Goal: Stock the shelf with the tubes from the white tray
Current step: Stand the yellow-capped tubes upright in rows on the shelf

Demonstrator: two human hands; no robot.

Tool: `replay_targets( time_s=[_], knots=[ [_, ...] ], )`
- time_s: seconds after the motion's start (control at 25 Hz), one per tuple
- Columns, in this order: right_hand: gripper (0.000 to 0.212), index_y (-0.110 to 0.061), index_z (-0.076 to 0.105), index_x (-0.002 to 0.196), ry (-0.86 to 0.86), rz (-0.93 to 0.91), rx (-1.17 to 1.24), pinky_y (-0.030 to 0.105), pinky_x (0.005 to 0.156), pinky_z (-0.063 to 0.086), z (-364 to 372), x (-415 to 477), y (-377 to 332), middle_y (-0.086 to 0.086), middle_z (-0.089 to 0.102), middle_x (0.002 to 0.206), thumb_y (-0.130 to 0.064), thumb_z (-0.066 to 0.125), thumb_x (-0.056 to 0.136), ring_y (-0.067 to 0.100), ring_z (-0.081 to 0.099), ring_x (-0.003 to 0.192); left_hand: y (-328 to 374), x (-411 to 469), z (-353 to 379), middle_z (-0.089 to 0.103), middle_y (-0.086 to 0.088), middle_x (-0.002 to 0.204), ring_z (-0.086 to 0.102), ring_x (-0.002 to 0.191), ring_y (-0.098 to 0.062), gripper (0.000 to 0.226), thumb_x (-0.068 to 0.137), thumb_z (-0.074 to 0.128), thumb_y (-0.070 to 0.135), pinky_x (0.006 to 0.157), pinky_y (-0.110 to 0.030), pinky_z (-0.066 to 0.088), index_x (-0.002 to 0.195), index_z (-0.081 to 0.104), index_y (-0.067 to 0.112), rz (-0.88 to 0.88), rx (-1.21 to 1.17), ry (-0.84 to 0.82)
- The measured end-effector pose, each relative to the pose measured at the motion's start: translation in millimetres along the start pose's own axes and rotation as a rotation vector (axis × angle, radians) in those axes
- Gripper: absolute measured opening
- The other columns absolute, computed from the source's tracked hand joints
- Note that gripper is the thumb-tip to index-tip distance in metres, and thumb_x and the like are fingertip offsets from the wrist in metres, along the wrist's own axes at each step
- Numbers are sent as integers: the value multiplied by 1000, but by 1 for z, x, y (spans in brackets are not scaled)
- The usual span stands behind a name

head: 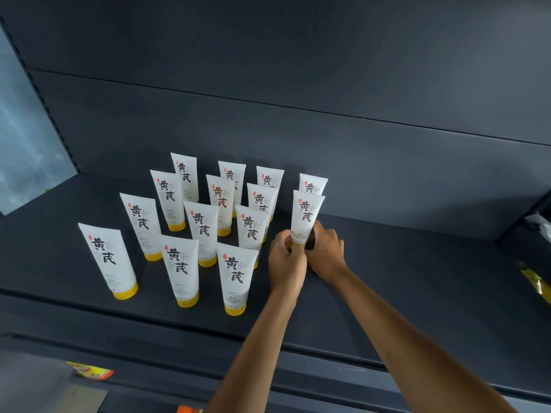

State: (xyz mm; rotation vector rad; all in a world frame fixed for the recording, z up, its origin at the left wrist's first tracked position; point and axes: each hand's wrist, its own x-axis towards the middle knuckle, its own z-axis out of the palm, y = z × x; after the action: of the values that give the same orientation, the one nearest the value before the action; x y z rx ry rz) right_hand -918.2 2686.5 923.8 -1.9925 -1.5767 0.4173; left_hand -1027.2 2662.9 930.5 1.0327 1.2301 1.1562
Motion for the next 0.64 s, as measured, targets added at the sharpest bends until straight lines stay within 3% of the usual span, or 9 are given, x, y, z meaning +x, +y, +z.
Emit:
replay_targets(
  time_s=[0.16, 0.4, 0.56, 0.64],
  knots=[
    [46, -27, 52, 124, 40, 6, 24, 31, 88, 27, -6, -14, 1, -10, 64, 108, -42, 69, 83, 16, 45, 113, 5, -12, -3, 61, 3, 131, 58, 116, -9, 40, 96, 51, 6, 87, -17, 45, 133, 58, 21, -2, -17, 22],
    [61, -26, 47, 140, 55, -57, -4, 28, 93, 21, -32, -72, 21, -12, 58, 125, -32, 73, 85, 13, 40, 122, -11, -63, -14, 56, 2, 140, 54, 128, -9, 48, 95, 47, 1, 110, -31, 45, 140, 55, 16, 101, 25, -8],
    [60, -26, 49, 140, 117, -65, -27, 29, 93, 23, -60, -131, 53, -12, 59, 126, -33, 75, 86, 16, 43, 123, -20, -114, -12, 60, 2, 135, 57, 128, -8, 47, 94, 49, -3, 100, -18, 48, 135, 59, 18, 194, 52, -70],
    [57, -26, 53, 137, 170, -68, -22, 30, 92, 25, -75, -165, 71, -12, 60, 124, -31, 76, 85, 17, 45, 120, -25, -145, -12, 61, 4, 133, 58, 126, -8, 45, 94, 51, -5, 96, -19, 52, 133, 60, 16, 268, 63, -117]
  ],
)
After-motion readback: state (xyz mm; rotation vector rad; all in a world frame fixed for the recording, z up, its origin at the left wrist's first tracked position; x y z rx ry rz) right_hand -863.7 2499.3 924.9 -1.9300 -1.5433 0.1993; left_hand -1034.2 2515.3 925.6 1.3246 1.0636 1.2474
